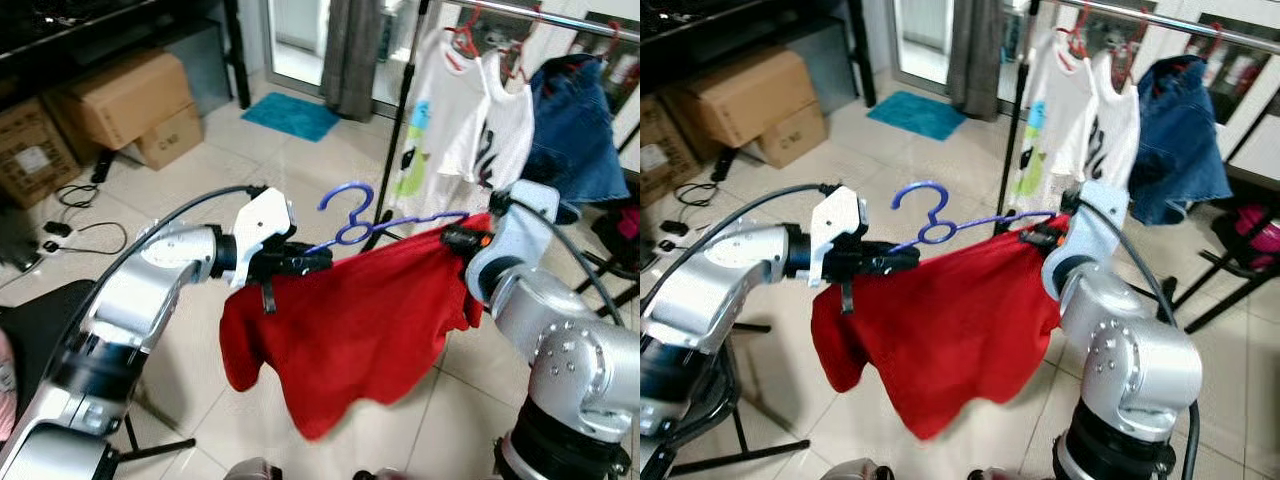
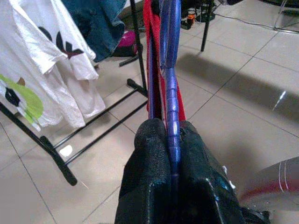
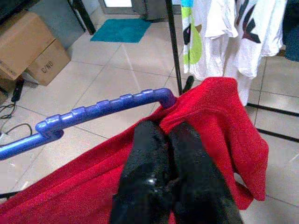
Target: Hang hanger
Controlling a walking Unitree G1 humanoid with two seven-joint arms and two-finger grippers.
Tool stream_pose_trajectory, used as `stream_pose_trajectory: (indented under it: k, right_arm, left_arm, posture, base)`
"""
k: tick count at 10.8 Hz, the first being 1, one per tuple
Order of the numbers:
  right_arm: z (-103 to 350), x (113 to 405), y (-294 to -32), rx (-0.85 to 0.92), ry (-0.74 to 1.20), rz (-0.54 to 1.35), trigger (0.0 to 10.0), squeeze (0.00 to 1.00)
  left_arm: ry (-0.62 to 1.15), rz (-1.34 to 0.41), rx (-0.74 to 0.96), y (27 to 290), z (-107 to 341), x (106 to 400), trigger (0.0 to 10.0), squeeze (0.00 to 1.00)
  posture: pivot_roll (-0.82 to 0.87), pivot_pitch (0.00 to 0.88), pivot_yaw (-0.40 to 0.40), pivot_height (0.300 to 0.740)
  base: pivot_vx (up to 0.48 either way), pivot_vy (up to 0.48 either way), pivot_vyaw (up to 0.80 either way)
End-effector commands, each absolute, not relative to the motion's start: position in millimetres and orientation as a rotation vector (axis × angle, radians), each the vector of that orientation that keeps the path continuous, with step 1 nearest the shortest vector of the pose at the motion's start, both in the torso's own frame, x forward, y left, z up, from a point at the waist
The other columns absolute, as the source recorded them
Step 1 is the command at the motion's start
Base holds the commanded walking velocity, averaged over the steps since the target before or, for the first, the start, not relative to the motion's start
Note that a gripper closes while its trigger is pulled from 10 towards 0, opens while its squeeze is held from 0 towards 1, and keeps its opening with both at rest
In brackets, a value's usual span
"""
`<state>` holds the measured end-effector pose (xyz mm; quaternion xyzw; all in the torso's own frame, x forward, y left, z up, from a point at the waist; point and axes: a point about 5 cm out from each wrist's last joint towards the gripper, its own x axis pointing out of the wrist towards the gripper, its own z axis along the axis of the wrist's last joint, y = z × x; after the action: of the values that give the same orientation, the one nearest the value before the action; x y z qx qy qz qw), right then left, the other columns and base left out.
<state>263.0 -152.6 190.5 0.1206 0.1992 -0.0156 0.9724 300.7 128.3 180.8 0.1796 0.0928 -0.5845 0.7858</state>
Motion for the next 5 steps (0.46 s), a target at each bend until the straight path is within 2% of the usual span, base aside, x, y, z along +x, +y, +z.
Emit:
stream_pose_trajectory:
  k: [1,3,5]
  right_arm:
    - [193.5,261.7,-150.5,0.238,0.389,-0.013,0.0,0.0]
    - [194.9,261.4,-154.1,0.225,0.375,-0.02,0.0,0.0]
    - [204.6,265.2,-161.9,0.187,0.331,-0.02,0.0,0.0]
  left_arm:
    - [0.17,-1.252,0.401,127.1,187.7,299.4,0.0,0.0]
    - [0.184,-1.217,0.382,127.9,185.3,304.0,0.0,0.0]
    - [0.225,-1.146,0.38,141.4,181.0,314.9,0.0,0.0]
  posture:
    - [0.03,0.074,-0.023,0.74]
    - [0.02,0.07,-0.024,0.74]
    - [-0.01,0.049,-0.009,0.74]
  base:
    - [0.0,0.0,0.0]
    - [0.0,0.0,0.0]
    - [0.0,0.0,0.0]
